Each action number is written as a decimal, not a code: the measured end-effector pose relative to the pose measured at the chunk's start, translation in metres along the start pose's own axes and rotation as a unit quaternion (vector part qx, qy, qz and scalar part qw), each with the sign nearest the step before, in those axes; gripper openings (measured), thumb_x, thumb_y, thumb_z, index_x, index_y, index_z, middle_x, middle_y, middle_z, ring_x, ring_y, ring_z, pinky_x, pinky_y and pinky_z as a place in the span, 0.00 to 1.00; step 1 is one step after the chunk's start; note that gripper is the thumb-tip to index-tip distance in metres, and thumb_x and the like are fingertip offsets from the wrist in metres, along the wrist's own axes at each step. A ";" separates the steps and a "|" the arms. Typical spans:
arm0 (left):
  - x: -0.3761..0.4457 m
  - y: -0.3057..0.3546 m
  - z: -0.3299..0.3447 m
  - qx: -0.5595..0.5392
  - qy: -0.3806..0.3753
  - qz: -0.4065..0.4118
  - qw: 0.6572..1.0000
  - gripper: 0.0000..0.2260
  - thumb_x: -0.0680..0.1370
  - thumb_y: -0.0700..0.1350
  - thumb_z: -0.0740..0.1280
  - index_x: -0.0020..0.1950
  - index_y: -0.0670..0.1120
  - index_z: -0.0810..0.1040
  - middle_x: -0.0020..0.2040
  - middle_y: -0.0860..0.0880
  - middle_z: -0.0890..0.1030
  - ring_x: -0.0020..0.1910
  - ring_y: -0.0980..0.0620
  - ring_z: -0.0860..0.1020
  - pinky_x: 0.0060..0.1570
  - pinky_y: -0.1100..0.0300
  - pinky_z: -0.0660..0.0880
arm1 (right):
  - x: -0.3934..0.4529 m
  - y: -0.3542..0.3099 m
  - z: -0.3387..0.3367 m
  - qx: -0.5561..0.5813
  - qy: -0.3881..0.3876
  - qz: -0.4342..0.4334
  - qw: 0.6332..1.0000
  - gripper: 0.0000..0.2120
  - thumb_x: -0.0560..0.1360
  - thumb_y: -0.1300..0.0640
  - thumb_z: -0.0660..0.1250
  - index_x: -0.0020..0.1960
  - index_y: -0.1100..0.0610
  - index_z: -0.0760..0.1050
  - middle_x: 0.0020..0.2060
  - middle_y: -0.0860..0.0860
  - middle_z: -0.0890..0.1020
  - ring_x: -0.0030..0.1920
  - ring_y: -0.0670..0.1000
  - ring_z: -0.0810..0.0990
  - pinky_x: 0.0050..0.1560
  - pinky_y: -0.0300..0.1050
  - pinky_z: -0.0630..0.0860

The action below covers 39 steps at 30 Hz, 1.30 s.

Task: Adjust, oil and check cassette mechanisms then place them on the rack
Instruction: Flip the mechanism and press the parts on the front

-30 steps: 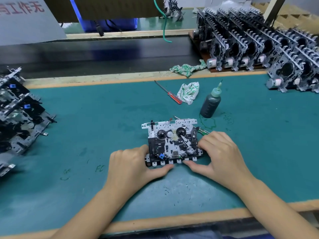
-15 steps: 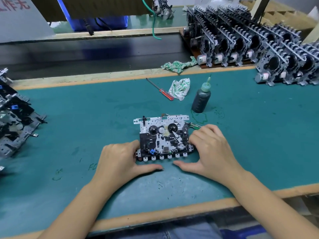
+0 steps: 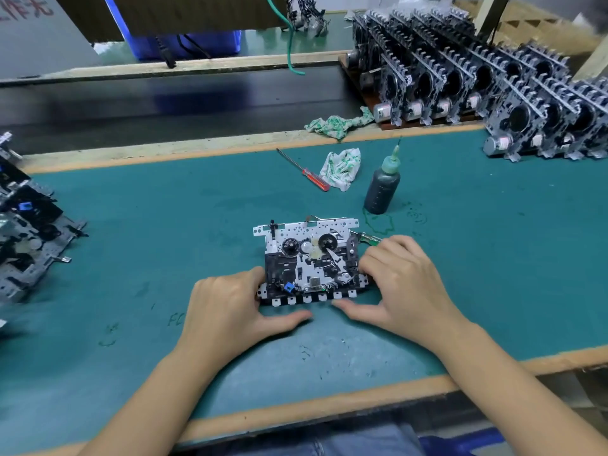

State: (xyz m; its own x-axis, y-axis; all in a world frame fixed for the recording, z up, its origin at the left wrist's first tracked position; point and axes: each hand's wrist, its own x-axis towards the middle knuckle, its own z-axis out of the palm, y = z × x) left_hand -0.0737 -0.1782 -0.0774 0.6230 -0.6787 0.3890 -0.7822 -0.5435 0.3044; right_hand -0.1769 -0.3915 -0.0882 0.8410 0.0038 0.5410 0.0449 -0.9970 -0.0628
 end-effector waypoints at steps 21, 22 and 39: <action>-0.005 0.002 0.003 -0.019 0.014 0.000 1.000 0.25 0.70 0.63 0.62 0.27 0.44 0.65 0.20 0.50 0.67 0.18 0.48 0.68 0.18 0.58 0.67 | -0.001 0.002 -0.006 0.077 -0.049 0.023 0.996 0.27 0.68 0.34 0.64 0.34 0.60 0.72 0.30 0.51 0.73 0.35 0.53 0.71 0.43 0.44 0.67; -0.004 0.002 0.003 -0.011 0.018 0.001 1.000 0.25 0.70 0.63 0.62 0.27 0.44 0.66 0.20 0.50 0.67 0.18 0.48 0.68 0.18 0.58 0.67 | -0.001 0.003 -0.006 0.083 -0.050 0.024 0.995 0.27 0.67 0.33 0.65 0.34 0.60 0.72 0.30 0.50 0.73 0.34 0.53 0.70 0.43 0.44 0.67; 0.000 0.013 0.007 0.024 0.033 -0.075 0.996 0.28 0.64 0.70 0.61 0.23 0.45 0.67 0.16 0.48 0.66 0.16 0.45 0.69 0.20 0.62 0.62 | 0.001 0.003 -0.005 0.081 -0.031 0.020 0.996 0.25 0.67 0.37 0.67 0.33 0.60 0.73 0.30 0.52 0.74 0.32 0.54 0.72 0.38 0.45 0.68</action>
State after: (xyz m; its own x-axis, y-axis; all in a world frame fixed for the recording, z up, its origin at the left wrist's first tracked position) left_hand -0.0839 -0.1884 -0.0797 0.7298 -0.5553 0.3988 -0.6785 -0.6600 0.3226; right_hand -0.1786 -0.3950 -0.0837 0.8755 -0.0262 0.4826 0.0922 -0.9711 -0.2201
